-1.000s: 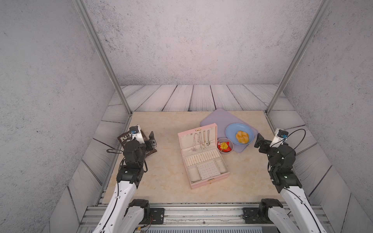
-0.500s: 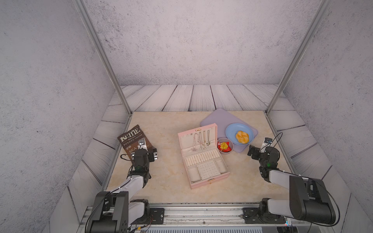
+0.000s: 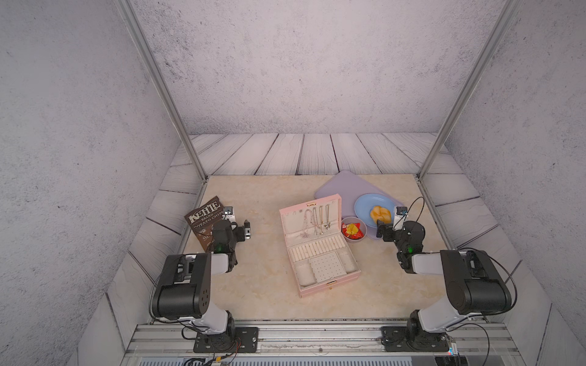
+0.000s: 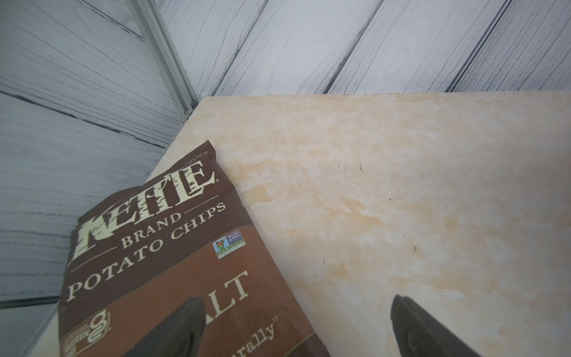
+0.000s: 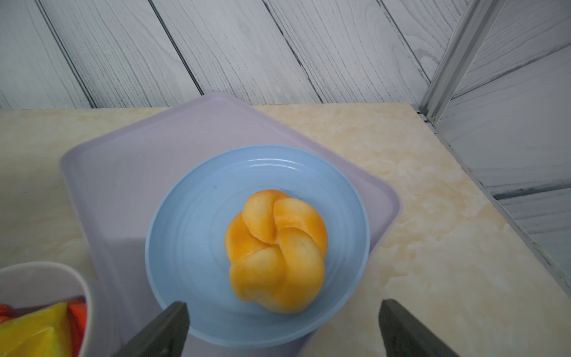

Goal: Put jewelry chain into jewelry box
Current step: Reset both arms

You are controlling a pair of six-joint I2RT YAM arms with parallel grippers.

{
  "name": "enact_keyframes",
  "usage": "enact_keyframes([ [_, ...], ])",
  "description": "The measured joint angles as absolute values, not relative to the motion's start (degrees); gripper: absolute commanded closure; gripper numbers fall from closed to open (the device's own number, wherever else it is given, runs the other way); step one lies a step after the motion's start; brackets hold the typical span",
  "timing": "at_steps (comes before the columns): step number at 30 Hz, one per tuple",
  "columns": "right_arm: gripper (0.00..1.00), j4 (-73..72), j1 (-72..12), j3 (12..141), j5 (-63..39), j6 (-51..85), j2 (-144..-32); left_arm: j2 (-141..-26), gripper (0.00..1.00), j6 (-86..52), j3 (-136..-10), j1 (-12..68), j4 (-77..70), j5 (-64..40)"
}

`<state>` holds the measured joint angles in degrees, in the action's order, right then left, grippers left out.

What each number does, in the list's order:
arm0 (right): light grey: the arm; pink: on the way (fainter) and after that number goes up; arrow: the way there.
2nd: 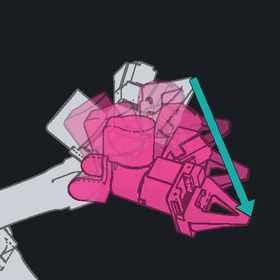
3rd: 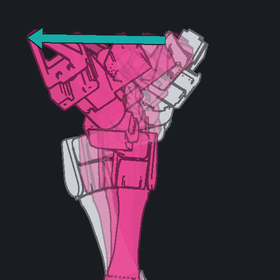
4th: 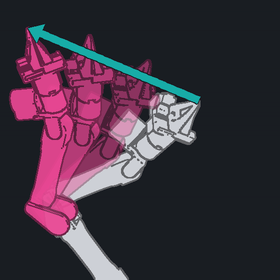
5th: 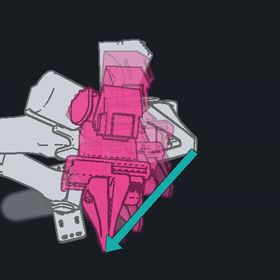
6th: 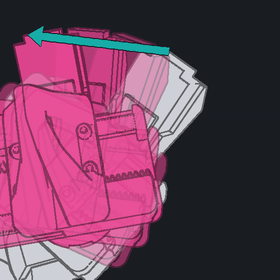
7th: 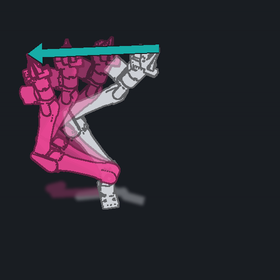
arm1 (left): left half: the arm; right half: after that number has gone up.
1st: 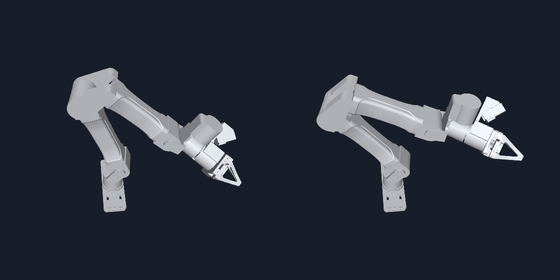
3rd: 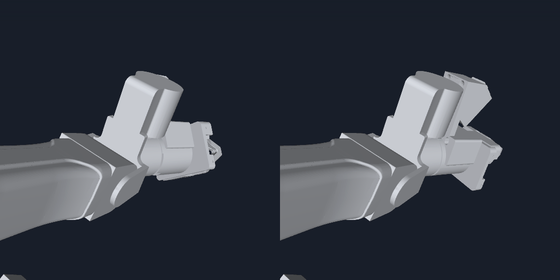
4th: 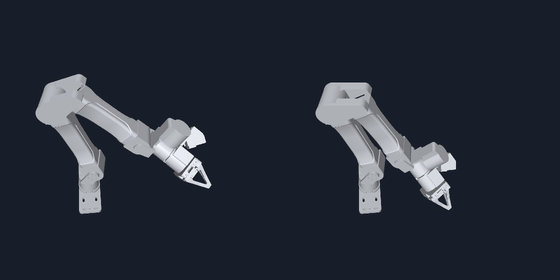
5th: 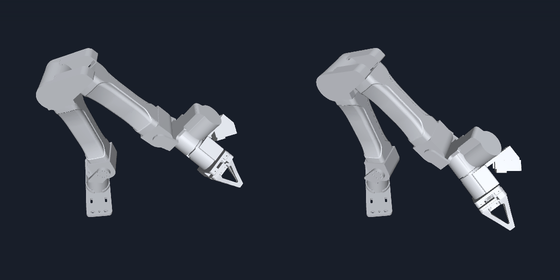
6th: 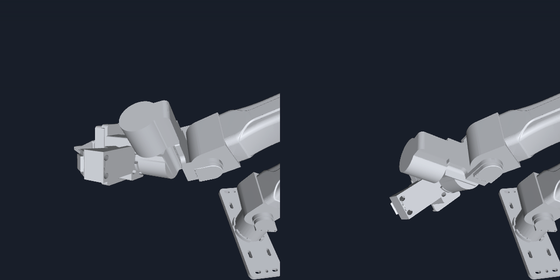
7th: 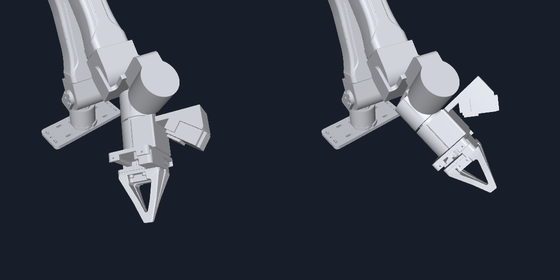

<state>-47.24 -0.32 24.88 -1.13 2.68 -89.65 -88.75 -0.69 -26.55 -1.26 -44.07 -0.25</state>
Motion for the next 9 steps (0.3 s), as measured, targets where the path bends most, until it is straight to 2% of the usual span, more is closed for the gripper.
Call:
enact_keyframes([
  [9,0.01,-47.37,-0.32,24.75,0.19,2.35,-89.71,-88.71,0.01,-0.69,-26.55,-1.28,-42.46,-0.84],
])
